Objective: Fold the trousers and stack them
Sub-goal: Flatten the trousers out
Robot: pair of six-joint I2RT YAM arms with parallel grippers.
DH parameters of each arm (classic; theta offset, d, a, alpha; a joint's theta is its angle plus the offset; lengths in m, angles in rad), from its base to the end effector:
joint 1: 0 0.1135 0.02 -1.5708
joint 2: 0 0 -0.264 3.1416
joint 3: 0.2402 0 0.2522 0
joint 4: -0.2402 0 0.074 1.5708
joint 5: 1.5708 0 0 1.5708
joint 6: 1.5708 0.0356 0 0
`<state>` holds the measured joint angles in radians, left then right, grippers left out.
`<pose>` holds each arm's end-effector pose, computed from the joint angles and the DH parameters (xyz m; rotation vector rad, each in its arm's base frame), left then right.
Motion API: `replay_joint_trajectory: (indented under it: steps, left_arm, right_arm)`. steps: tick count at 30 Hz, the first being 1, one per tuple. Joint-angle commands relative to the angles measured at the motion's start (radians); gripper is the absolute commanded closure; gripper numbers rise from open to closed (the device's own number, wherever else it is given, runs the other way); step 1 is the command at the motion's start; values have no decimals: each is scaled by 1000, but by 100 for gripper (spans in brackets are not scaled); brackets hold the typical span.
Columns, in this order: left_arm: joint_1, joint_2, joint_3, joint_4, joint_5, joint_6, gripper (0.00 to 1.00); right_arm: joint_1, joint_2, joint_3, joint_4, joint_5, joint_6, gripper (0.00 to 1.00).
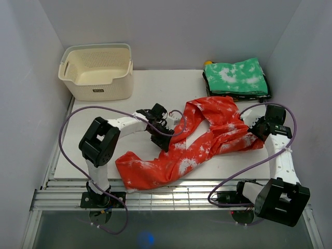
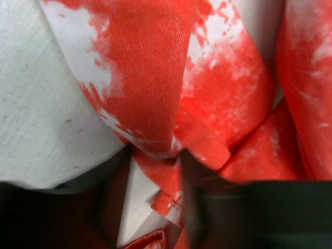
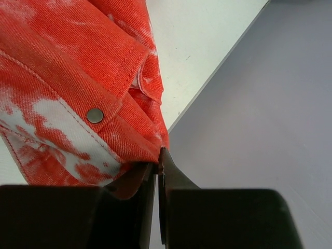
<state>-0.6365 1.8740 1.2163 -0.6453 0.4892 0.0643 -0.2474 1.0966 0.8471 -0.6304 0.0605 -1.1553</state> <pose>0.2774 -0.2258 0.1615 1.0933 2.7058 -0.8093 0.2142 -0.0563 0.2616 -1.1034 2.3253 -0.6571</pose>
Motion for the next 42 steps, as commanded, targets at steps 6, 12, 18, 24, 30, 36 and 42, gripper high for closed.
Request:
replay_joint_trajectory:
  steps: [6, 12, 18, 24, 30, 36, 42]
  left_arm:
    - [78, 46, 133, -3, -303, 38, 100]
    - [300, 190, 556, -109, -423, 256, 100]
    - [330, 303, 816, -232, -385, 402, 33]
    - [412, 49, 642, -600, 76, 708, 2]
    - [468, -292, 185, -758, 98, 997, 2]
    - [465, -358, -84, -717, 58, 1062, 2]
    - [445, -354, -282, -491, -39, 990, 9]
  right_arm:
    - [-3, -67, -46, 5, 7, -76, 92]
    - [-3, -104, -83, 1, -5, -89, 92]
    - [-1, -124, -102, -28, -33, -112, 92]
    - [-1, -115, -94, -74, -88, -122, 92]
    - [0, -83, -86, -80, -93, -98, 92]
    - [2, -64, -60, -84, -87, -89, 92]
    - [2, -50, -51, -75, -65, -86, 92]
